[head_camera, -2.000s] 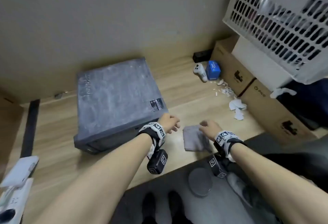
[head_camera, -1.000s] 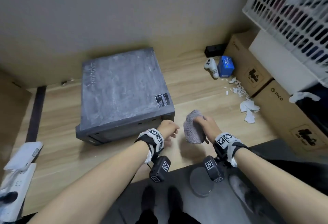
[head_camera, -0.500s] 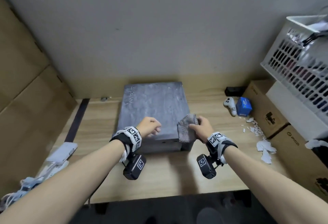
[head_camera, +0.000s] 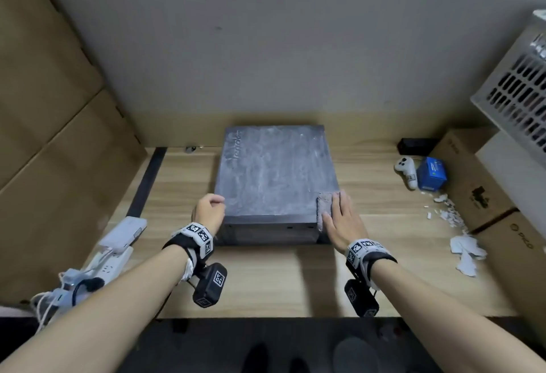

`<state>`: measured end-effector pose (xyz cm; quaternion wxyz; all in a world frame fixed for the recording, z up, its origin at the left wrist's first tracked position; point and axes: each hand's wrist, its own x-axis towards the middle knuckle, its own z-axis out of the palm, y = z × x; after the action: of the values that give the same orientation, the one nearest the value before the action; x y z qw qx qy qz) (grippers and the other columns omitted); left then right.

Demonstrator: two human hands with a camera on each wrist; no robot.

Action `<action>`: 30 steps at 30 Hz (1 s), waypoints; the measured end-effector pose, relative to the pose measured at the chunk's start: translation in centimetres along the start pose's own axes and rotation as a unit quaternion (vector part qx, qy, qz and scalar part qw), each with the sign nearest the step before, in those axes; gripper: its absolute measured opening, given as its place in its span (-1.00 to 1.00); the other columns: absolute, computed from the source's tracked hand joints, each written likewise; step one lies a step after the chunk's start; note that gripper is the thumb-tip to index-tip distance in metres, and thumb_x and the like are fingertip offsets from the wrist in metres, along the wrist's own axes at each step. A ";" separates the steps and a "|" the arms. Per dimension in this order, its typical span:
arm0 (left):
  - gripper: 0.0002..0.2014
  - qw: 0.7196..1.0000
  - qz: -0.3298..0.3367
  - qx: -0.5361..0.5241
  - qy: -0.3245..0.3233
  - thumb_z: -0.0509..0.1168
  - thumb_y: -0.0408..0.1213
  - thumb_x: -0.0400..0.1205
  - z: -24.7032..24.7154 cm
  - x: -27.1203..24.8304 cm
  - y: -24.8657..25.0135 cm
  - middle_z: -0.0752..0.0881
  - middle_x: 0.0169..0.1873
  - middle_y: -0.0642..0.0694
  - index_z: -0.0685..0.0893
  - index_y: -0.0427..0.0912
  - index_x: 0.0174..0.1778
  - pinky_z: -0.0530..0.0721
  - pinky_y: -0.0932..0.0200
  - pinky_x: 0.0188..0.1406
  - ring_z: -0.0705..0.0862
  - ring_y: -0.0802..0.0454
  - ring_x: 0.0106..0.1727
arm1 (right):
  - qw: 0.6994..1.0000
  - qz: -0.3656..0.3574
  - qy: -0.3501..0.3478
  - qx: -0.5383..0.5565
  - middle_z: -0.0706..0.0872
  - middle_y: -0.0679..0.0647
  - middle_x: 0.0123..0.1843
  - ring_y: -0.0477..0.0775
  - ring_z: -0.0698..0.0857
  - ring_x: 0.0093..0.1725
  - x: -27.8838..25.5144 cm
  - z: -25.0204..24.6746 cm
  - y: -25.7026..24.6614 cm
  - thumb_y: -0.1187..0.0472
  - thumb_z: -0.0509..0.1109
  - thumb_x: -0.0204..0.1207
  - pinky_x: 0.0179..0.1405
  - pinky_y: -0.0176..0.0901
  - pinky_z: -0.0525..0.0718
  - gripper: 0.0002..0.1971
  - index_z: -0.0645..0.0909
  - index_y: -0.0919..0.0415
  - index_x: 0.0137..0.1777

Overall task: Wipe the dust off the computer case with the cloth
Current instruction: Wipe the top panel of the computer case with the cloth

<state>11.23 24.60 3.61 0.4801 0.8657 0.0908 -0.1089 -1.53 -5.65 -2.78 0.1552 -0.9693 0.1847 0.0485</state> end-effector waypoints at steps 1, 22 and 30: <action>-0.81 1.000 0.002 0.016 0.025 0.28 -0.40 0.55 -0.5 0.3 -0.6 0.78 -0.12 -0.09 0.72 -0.06 -0.03 0.73 0.03 -0.04 0.75 -0.12 -0.06 | 1.000 0.001 0.007 -0.004 -0.16 0.24 0.78 0.19 -0.15 0.76 0.0 0.3 -0.1 -0.08 -0.10 0.78 0.73 -0.01 -0.09 -0.33 -0.11 0.31 0.74; -0.62 0.994 0.062 0.020 -0.088 0.21 -0.55 0.50 -3.7 5.0 -6.1 0.79 0.02 -0.06 0.78 -0.15 0.10 0.59 0.18 0.21 0.70 -0.01 0.12 | 0.987 -0.150 0.042 -0.029 -0.13 0.11 0.79 0.06 -0.21 0.76 -1.7 6.4 -17.8 -0.10 -0.17 0.77 0.69 -0.06 -0.26 -0.36 -0.07 0.22 0.76; -0.73 0.997 -0.022 -0.067 -0.026 0.25 -0.45 0.58 -7.8 6.7 -10.2 0.78 0.05 -0.06 0.76 -0.09 0.06 0.64 -0.06 0.25 0.69 -0.01 0.11 | 0.970 -0.238 0.007 -0.044 0.12 0.14 0.77 0.14 0.07 0.75 1.3 8.3 -27.3 -0.08 -0.08 0.78 0.68 0.07 0.18 -0.40 0.13 0.20 0.73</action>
<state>15.83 36.95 -2.47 0.5369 0.8260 0.1046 -0.1360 9.58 20.62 -3.08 0.1184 -0.9915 -0.0526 0.0116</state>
